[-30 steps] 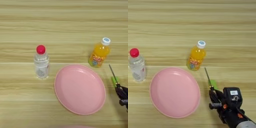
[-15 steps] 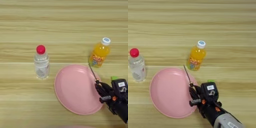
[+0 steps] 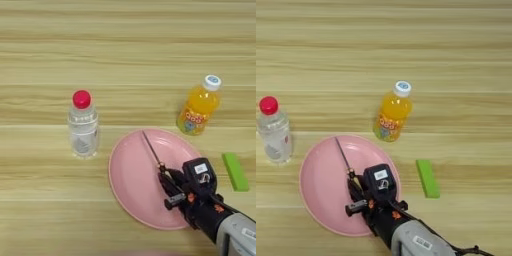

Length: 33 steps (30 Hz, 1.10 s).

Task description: Move the objects on the table

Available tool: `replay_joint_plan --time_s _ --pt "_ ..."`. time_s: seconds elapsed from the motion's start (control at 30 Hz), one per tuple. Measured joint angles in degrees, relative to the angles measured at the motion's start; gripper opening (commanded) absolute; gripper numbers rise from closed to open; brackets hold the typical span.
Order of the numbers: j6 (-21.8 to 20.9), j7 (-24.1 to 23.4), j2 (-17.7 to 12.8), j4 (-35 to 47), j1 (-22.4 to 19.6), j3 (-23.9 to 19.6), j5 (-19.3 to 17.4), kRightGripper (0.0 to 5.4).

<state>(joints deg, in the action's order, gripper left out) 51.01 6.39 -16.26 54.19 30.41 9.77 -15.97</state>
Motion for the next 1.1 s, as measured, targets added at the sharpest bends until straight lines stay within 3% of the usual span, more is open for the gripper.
replay_joint_plan --time_s 0.4,1.1 --pt "-0.38 0.39 0.22 -4.40 -1.28 1.07 1.76 0.91" --pt "-0.41 1.46 0.53 -4.82 -2.20 1.90 3.11 0.91"
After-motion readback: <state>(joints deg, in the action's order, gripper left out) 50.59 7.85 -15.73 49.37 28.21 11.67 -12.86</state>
